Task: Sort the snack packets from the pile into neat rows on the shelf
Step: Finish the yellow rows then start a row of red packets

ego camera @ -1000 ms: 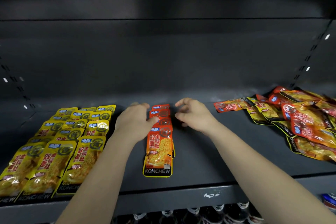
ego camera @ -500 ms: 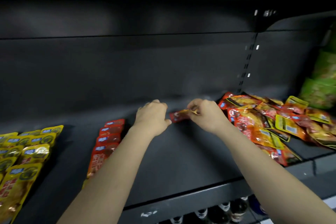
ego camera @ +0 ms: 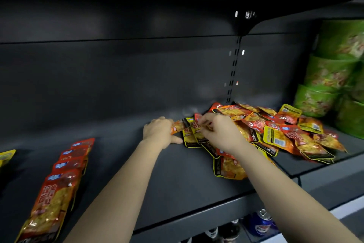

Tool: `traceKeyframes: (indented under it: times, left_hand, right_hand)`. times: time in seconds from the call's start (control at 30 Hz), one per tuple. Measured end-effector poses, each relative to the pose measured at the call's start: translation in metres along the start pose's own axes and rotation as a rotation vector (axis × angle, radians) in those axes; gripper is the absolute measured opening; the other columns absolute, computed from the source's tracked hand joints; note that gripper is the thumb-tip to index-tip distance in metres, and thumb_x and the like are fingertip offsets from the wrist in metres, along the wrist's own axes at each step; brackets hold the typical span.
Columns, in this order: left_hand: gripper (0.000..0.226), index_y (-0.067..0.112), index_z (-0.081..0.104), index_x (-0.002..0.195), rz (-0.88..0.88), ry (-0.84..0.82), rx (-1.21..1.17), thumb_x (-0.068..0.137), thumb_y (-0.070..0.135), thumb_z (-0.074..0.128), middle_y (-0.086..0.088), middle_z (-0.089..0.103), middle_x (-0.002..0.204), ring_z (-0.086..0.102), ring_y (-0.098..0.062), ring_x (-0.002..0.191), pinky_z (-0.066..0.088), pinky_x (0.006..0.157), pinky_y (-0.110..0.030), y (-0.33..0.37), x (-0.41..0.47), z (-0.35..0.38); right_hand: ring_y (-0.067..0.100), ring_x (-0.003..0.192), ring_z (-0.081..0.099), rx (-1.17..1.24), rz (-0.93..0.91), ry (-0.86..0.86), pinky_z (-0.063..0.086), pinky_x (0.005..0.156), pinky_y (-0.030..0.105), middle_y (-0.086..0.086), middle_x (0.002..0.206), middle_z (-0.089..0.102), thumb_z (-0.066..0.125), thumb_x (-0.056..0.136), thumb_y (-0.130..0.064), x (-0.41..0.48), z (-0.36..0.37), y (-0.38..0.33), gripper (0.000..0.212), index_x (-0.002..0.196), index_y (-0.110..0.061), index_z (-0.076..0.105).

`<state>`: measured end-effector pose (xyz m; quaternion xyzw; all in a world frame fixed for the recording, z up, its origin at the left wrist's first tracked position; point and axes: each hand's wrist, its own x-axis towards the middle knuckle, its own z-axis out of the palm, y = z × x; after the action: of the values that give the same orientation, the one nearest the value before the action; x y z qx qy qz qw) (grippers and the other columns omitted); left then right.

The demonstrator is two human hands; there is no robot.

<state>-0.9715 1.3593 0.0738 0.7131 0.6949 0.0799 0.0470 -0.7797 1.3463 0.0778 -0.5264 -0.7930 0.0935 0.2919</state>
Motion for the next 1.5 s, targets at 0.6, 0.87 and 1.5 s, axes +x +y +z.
traceKeyframes:
  times: [0.6,0.87,1.5]
  left_hand:
    - [0.027,0.023,0.073,0.092,0.654,0.833,-0.161,0.078,0.008,0.056,0.009,0.069,0.098,0.059,-0.017,0.096,0.039,0.088,-0.037,0.005,-0.024,-0.021]
    - [0.019,0.013,0.07,0.087,0.67,0.93,-0.233,0.075,-0.001,0.063,-0.004,0.06,0.101,0.047,-0.022,0.1,0.042,0.081,-0.038,0.053,-0.037,-0.007]
    - [0.054,0.029,0.051,0.134,0.755,0.032,0.121,0.081,0.032,0.057,0.005,0.054,0.129,0.047,-0.021,0.12,0.037,0.103,-0.044,0.103,-0.038,0.011]
  right_hand:
    - [0.026,0.105,0.066,0.858,0.245,-0.102,0.053,0.093,0.041,0.013,0.11,0.068,0.052,0.097,-0.04,0.015,-0.016,-0.003,0.024,0.104,-0.021,0.065]
    - [0.011,0.067,0.064,1.011,0.192,-0.092,0.051,0.06,0.02,0.006,0.083,0.067,0.061,0.091,-0.011,-0.007,-0.038,0.018,0.024,0.112,0.002,0.062]
    - [0.008,0.092,0.067,0.656,0.361,0.425,0.053,0.071,0.023,-0.004,0.1,0.069,0.064,0.091,-0.023,-0.025,-0.054,0.056,0.018,0.103,-0.017,0.052]
